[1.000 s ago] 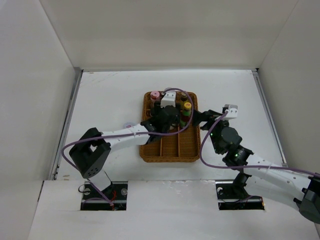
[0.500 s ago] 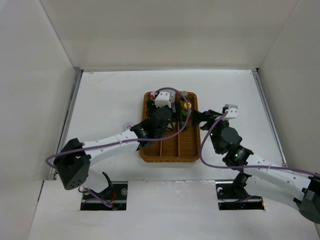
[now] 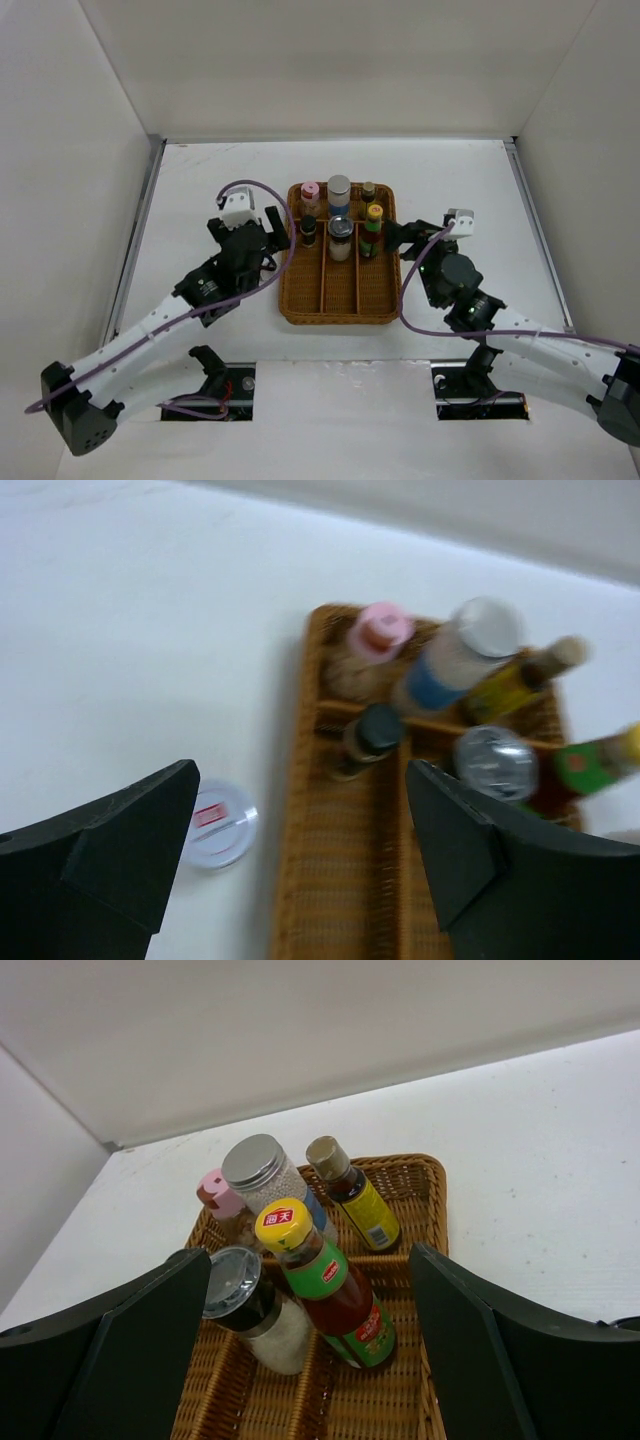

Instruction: Organize the condiment bottles

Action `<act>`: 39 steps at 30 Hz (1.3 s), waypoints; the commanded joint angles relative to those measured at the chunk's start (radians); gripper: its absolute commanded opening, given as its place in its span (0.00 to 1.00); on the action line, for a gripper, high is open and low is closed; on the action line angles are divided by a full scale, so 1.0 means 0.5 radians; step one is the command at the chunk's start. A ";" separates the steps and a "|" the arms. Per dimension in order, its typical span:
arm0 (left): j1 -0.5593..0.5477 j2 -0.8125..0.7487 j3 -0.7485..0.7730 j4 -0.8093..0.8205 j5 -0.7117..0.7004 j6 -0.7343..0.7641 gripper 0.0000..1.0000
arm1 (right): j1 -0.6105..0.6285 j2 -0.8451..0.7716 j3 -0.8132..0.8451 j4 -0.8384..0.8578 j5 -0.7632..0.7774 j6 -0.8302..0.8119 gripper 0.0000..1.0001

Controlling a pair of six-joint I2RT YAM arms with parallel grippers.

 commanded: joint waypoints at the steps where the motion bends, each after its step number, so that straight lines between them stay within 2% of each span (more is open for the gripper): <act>1: 0.193 0.082 -0.082 -0.568 0.156 -0.186 0.85 | -0.007 0.023 0.015 0.129 -0.011 0.011 0.87; 3: 0.237 0.155 -0.133 -0.563 0.239 -0.189 0.85 | -0.007 0.033 0.018 0.129 -0.024 0.005 0.87; 9: 0.323 0.290 -0.235 -0.369 0.251 -0.180 0.84 | -0.004 0.011 0.021 0.114 -0.036 0.002 0.87; 18: 0.384 0.392 -0.355 -0.090 0.233 -0.174 0.77 | 0.005 0.017 0.021 0.126 -0.048 0.011 0.87; 20: 0.406 0.435 -0.355 -0.020 0.248 -0.152 0.74 | 0.005 0.036 0.033 0.108 -0.060 0.011 0.87; 23: 0.427 0.517 -0.339 0.072 0.279 -0.125 0.61 | 0.012 0.023 0.030 0.114 -0.061 0.005 0.87; 28: 0.427 0.582 -0.315 0.100 0.291 -0.109 0.49 | 0.012 -0.001 0.024 0.111 -0.054 0.002 0.87; 31: 0.424 0.481 -0.309 0.063 0.248 -0.100 0.38 | 0.012 0.005 0.024 0.105 -0.064 0.014 0.87; 39: 0.363 -0.013 -0.091 -0.176 0.015 0.020 0.34 | 0.012 0.023 0.033 0.117 -0.061 -0.001 0.87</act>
